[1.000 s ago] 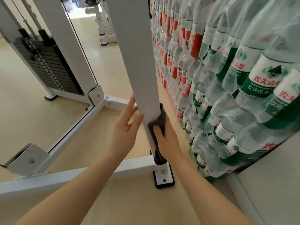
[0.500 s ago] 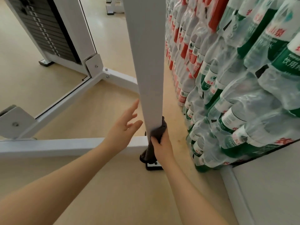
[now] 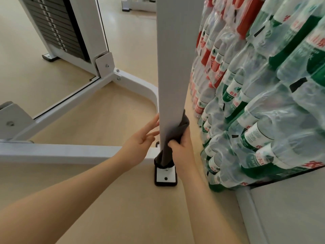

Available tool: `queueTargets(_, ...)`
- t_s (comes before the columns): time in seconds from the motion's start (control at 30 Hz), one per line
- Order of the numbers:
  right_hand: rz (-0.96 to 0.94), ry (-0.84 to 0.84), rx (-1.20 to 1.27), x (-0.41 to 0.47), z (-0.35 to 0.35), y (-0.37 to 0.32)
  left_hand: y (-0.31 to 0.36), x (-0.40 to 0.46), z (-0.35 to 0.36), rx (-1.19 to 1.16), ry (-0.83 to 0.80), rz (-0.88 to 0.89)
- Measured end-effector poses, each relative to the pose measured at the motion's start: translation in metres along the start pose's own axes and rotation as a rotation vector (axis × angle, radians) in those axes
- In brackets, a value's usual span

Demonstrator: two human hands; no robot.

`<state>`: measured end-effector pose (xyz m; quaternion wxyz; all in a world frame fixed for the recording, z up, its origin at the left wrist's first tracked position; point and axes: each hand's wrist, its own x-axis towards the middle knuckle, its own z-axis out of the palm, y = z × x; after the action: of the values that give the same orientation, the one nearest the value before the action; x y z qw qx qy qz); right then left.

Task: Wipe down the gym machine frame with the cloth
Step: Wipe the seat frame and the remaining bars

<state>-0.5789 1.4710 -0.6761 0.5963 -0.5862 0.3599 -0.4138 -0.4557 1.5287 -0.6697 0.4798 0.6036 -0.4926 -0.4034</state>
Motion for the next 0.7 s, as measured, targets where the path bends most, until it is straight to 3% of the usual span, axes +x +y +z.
queueTargets(0.13,0.223,0.068,-0.246,-0.010,-0.003,0.068,-0.015,-0.009,0.009,-0.020,-0.011,-0.024)
queueTargets(0.2,0.362,0.085,-0.258,-0.016,-0.006,0.090,-0.021,-0.012,0.013,-0.027,-0.040,-0.049)
queueTargets(0.3,0.388,0.105,-0.288,-0.016,-0.005,0.094,-0.025,-0.012,0.014,-0.027,-0.075,-0.080)
queueTargets(0.47,0.131,0.170,-0.255,-0.026,0.005,0.048,-0.024,-0.007,0.005,0.039,-0.136,-0.091)
queueTargets(0.6,-0.293,0.272,-0.415,-0.045,0.017,0.001,-0.022,-0.010,-0.006,0.095,-0.111,-0.070)
queueTargets(0.7,-0.645,0.202,-0.630,-0.054,0.028,-0.026,-0.026,-0.019,-0.017,0.125,-0.025,-0.063)
